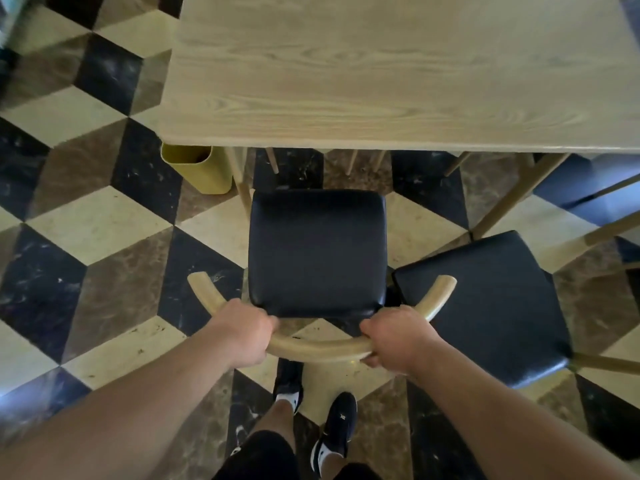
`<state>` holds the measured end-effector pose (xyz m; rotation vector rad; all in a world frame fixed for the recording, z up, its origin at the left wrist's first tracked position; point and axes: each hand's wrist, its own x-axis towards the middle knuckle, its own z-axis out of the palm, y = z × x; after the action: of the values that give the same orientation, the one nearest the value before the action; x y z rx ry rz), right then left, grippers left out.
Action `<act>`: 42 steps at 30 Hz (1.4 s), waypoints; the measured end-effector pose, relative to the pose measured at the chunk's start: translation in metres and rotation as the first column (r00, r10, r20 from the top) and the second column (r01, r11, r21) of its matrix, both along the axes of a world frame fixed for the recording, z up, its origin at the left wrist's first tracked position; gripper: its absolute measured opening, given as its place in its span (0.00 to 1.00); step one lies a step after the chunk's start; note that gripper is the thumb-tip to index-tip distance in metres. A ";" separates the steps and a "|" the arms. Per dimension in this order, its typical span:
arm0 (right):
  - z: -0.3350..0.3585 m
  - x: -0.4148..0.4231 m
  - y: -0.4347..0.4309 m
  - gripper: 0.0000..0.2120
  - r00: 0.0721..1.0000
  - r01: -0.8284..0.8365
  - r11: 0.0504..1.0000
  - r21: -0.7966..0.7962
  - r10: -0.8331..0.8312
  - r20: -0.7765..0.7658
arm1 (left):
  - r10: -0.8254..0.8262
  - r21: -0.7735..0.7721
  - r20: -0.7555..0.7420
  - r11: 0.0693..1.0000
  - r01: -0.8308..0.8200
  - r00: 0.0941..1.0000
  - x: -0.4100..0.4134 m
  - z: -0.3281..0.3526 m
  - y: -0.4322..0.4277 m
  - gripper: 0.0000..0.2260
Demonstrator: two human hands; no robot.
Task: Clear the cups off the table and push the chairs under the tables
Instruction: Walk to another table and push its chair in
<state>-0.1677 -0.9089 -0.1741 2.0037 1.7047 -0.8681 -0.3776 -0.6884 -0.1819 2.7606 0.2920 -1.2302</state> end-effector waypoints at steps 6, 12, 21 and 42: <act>0.004 0.028 0.035 0.17 1.000 -0.009 1.000 -0.011 0.009 0.008 | -0.046 -0.011 0.016 0.999 0.047 0.999 0.029 0.001 0.035 0.10; 0.011 0.059 0.063 0.18 1.000 -0.011 1.000 -0.026 0.011 0.020 | -0.027 -0.065 0.071 0.997 0.031 0.997 0.054 -0.003 0.063 0.08; 0.004 0.096 0.109 0.18 0.999 0.048 0.998 0.029 -0.048 0.007 | -0.044 -0.023 0.057 0.999 0.045 0.997 0.101 0.003 0.117 0.07; -0.002 0.166 0.179 0.10 0.999 0.038 0.987 -0.157 -0.034 0.026 | -0.106 -0.059 -0.038 0.993 0.104 0.994 0.175 -0.003 0.176 0.10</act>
<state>-0.0021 -0.7302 -0.1761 1.9370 1.5409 -0.9560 -0.2026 -0.5119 -0.1851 2.7366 0.1142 -1.2991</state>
